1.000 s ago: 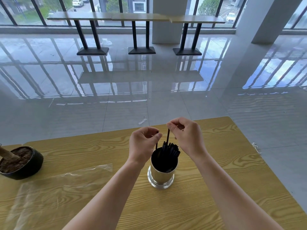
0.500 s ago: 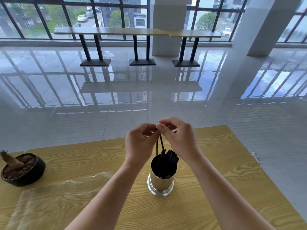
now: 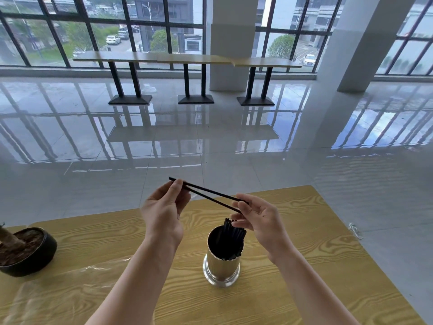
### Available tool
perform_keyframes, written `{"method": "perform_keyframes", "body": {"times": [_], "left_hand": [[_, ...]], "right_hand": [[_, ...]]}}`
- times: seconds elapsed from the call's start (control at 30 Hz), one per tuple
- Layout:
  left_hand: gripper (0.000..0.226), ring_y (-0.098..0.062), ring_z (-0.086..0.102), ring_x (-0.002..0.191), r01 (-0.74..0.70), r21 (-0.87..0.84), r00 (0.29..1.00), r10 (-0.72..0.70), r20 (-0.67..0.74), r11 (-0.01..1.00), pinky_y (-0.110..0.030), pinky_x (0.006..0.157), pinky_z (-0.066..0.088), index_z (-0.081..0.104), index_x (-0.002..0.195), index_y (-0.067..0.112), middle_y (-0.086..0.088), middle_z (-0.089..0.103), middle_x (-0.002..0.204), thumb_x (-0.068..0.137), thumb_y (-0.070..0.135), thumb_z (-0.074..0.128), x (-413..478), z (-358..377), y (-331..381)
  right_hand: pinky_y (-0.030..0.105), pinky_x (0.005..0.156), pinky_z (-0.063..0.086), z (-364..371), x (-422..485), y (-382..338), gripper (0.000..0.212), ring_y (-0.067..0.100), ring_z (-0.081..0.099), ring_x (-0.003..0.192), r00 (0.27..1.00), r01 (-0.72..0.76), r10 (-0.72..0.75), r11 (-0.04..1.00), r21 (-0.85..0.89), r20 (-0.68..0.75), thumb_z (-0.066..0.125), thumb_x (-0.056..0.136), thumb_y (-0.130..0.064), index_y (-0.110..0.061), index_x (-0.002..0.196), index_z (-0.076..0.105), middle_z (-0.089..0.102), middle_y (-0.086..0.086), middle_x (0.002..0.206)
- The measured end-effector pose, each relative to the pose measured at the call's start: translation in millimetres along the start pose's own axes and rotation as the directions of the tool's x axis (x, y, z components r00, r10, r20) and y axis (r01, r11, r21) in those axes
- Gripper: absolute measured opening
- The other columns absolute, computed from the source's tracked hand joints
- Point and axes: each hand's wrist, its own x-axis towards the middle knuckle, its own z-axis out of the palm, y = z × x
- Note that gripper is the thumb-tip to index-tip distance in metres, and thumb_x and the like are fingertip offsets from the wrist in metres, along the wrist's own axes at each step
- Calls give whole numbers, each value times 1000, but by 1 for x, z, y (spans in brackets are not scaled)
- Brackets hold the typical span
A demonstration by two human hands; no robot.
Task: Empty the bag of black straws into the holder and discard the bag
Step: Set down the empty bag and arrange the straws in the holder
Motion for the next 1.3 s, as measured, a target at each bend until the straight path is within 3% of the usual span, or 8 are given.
{"method": "perform_keyframes", "body": {"times": [0.3, 0.43, 0.57, 0.67, 0.77, 1.0, 1.17, 1.3], "left_hand": [[20, -23, 73, 74, 218, -122, 966, -232, -117, 968, -26, 56, 59, 69, 101, 3, -12, 75, 81, 83, 5, 76, 10, -27, -30], [25, -22, 74, 69, 303, -70, 948, -308, -80, 950, -27, 55, 58, 70, 104, 2, -13, 77, 80, 82, 9, 78, 9, -36, -47], [16, -24, 72, 77, 352, 205, 936, -344, -74, 913, -35, 63, 55, 72, 97, 10, -10, 79, 88, 88, 23, 74, 8, -47, -59], [12, -20, 70, 80, 171, 527, 983, -177, -40, 833, -32, 65, 57, 71, 100, 14, -7, 77, 91, 90, 21, 69, 6, -56, -67], [20, -11, 67, 88, -185, 842, 977, 3, 213, 506, -23, 72, 53, 67, 104, 26, 4, 71, 94, 86, 21, 73, 2, -64, -75], [61, -7, 51, 111, -489, 856, 858, -86, 507, 170, -19, 92, 39, 61, 128, 29, 11, 58, 115, 71, 25, 83, -5, -73, -93], [48, -8, 52, 104, -484, 864, 870, -25, 492, 139, -19, 87, 38, 64, 123, 30, 12, 58, 104, 77, 31, 80, -10, -82, -102], [37, -11, 53, 104, -479, 868, 875, -5, 484, 129, -20, 88, 40, 67, 118, 29, 11, 60, 102, 82, 27, 76, -10, -80, -102]], "right_hand": [[28, 73, 61, 0, -7, -19, 18, 27, 75, 81, 977, 11, 64, 937, 348, -204, 81, 67, -7, -5, 85, 80, 77, 16, 87], [32, 71, 63, -2, -6, -27, 10, 30, 76, 75, 960, 91, -47, 985, 148, -277, 78, 79, 0, -9, 84, 79, 77, 14, 80], [29, 68, 63, -16, 0, -49, 13, 21, 77, 68, 934, 176, -239, 955, -240, -266, 78, 83, -5, -18, 86, 77, 78, 3, 73], [26, 67, 62, -30, 2, -72, 13, 14, 76, 65, 928, 202, -314, 878, -434, -202, 77, 85, -8, -21, 85, 76, 77, -4, 71], [24, 65, 60, -36, 1, -89, 15, 11, 75, 61, 945, 179, -297, 818, -547, -136, 77, 84, -8, -23, 81, 75, 76, -6, 67], [18, 62, 54, -16, 2, -79, 10, -1, 70, 59, 965, 184, -261, 578, -795, 33, 77, 84, -15, -24, 88, 78, 72, -11, 66], [17, 64, 52, 13, 11, -39, 12, 8, 67, 69, 958, 245, -241, 409, -879, 155, 71, 85, -9, -15, 87, 81, 77, -3, 79], [28, 72, 58, 23, 19, -14, 7, 11, 69, 74, 971, 220, -178, 419, -881, 158, 72, 86, -14, -16, 87, 78, 76, -4, 78]]}}
